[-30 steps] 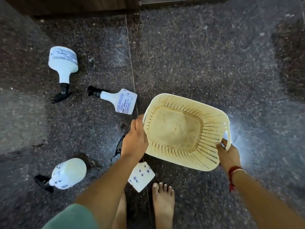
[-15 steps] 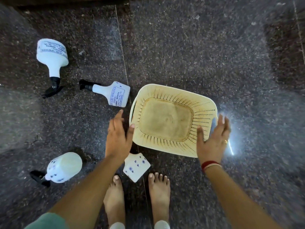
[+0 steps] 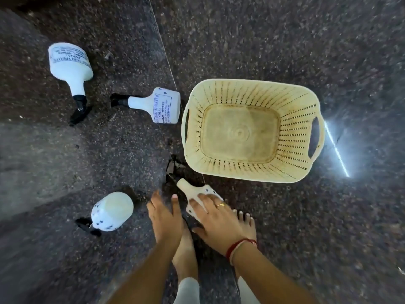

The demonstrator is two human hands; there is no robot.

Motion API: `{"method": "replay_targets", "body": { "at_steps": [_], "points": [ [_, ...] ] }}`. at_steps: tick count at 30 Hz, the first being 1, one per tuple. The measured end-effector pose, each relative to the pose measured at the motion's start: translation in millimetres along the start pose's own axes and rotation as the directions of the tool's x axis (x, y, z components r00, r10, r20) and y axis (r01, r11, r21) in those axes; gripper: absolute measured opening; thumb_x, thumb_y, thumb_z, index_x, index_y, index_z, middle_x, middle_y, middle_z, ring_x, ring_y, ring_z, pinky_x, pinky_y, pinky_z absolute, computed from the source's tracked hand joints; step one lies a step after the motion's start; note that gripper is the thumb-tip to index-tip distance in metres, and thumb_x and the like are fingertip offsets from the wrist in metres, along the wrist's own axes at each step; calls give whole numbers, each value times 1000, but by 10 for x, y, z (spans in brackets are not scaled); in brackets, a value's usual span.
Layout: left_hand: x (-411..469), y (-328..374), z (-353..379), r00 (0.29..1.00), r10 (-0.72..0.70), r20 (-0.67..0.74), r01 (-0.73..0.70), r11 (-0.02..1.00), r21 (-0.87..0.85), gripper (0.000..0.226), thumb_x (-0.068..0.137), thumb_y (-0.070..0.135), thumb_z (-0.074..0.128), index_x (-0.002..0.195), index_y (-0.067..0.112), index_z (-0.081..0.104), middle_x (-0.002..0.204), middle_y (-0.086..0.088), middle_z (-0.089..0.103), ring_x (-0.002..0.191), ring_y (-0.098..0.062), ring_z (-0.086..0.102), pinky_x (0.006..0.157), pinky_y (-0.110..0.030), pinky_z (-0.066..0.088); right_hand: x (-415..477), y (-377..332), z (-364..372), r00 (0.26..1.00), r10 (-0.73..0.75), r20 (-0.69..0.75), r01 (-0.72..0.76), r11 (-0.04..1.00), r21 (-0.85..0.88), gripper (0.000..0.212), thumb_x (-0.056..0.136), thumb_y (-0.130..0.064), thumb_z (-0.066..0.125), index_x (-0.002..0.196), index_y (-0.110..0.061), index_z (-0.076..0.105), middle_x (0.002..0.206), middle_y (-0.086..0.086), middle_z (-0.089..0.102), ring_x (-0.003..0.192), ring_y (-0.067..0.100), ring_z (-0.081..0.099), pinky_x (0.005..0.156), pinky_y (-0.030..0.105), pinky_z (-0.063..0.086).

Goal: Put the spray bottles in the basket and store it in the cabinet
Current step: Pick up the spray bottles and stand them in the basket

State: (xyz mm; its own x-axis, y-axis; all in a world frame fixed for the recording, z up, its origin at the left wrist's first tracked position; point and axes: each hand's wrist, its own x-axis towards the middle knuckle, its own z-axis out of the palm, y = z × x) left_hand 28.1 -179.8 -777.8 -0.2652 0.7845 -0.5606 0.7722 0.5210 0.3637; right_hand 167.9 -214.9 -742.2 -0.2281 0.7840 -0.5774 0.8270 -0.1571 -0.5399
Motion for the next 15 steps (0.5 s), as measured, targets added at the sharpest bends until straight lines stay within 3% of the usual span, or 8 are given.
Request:
{"method": "replay_targets", "body": {
  "at_steps": [2, 4, 6, 9, 13, 15],
  "points": [
    [-21, 48, 123, 997, -75, 24, 76, 996, -44, 55, 95, 33, 49, 140, 7, 31, 137, -19, 36, 127, -37, 37, 100, -47, 36, 61, 162, 196, 988, 122, 99, -123, 992, 5, 73, 87, -51, 42, 147, -34, 6, 157, 7, 11, 140, 39, 19, 112, 55, 23],
    [-33, 108, 232, 983, -171, 60, 176, 980, -96, 53, 95, 35, 47, 139, 9, 33, 138, -18, 35, 127, -36, 38, 103, -47, 34, 149, 258, 331, 972, 205, 117, -213, 975, 60, 94, 79, -46, 62, 144, -40, -6, 156, 8, 7, 137, 44, 23, 109, 56, 29],
    [-37, 131, 320, 963, -246, 107, 260, 955, -145, 50, 96, 36, 45, 137, 9, 36, 137, -17, 38, 122, -33, 43, 101, -45, 37, 258, 252, 413, 970, 230, 82, -241, 959, 153, 97, 73, -43, 66, 142, -40, -3, 152, 10, 16, 125, 44, 39, 98, 51, 43],
    [-2, 181, 319, 922, -328, 207, 380, 869, -317, 49, 96, 41, 43, 133, 8, 43, 130, -18, 50, 113, -30, 54, 98, -45, 44, 361, 206, 439, 972, 234, 6, -229, 946, 228, 92, 67, -48, 66, 139, -38, 11, 142, 10, 30, 111, 41, 51, 90, 46, 46],
    [144, 266, -48, 834, -393, 387, 550, 638, -539, 61, 87, 57, 49, 123, 9, 54, 114, -21, 63, 101, -35, 63, 91, -52, 50, 296, 44, 320, 991, 129, -32, -114, 945, 305, 85, 66, -57, 61, 137, -37, 20, 145, 5, 27, 118, 36, 48, 97, 45, 44],
    [136, 344, -347, 871, -330, 363, 488, 658, -574, 56, 85, 56, 55, 115, 9, 59, 107, -21, 66, 94, -32, 67, 84, -48, 55, 213, -109, 199, 993, 64, -100, -27, 942, 335, 82, 67, -50, 68, 134, -38, 20, 146, 3, 27, 123, 33, 45, 99, 44, 45]
  ]
}}
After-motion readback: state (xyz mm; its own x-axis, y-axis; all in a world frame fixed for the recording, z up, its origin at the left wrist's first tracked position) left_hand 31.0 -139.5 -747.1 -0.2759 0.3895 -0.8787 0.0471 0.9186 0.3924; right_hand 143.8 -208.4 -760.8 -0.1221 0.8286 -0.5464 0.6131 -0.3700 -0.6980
